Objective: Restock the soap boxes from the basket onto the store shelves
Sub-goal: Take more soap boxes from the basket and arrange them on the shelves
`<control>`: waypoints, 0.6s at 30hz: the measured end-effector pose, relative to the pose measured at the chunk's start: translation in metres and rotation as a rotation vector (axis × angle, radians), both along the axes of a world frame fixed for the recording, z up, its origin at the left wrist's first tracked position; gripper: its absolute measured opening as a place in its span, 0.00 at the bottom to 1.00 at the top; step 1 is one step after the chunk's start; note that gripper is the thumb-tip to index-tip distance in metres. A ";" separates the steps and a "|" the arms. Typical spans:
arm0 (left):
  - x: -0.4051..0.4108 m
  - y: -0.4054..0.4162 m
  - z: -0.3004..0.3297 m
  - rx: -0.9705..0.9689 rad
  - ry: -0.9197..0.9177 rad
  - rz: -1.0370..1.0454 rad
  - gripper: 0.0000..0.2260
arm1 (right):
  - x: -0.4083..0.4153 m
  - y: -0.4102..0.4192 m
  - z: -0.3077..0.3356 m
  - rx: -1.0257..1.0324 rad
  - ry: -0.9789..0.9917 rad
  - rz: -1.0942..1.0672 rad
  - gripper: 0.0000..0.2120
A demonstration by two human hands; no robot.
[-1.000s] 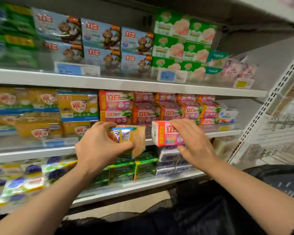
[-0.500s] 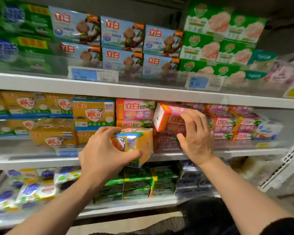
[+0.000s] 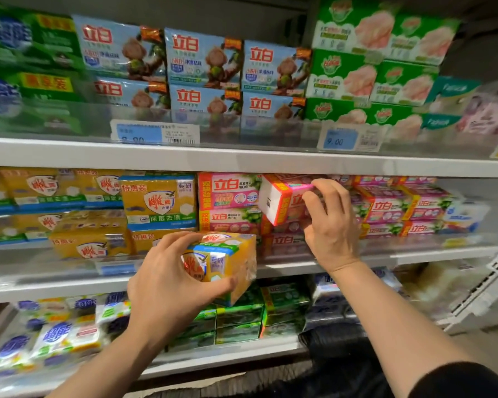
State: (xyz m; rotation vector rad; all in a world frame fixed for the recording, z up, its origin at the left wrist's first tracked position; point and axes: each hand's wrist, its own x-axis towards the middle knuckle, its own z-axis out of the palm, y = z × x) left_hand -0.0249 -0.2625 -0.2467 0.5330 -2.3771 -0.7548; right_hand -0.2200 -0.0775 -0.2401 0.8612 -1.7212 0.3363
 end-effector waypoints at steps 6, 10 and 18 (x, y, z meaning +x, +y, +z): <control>0.003 -0.004 0.000 0.058 0.006 0.012 0.43 | 0.011 -0.006 -0.002 -0.069 -0.187 0.051 0.22; 0.004 -0.005 0.000 0.054 0.007 0.034 0.43 | 0.026 -0.021 -0.003 -0.240 -0.298 0.089 0.31; 0.003 -0.001 -0.003 0.048 0.005 0.037 0.44 | 0.033 -0.034 -0.011 -0.520 -0.707 0.134 0.31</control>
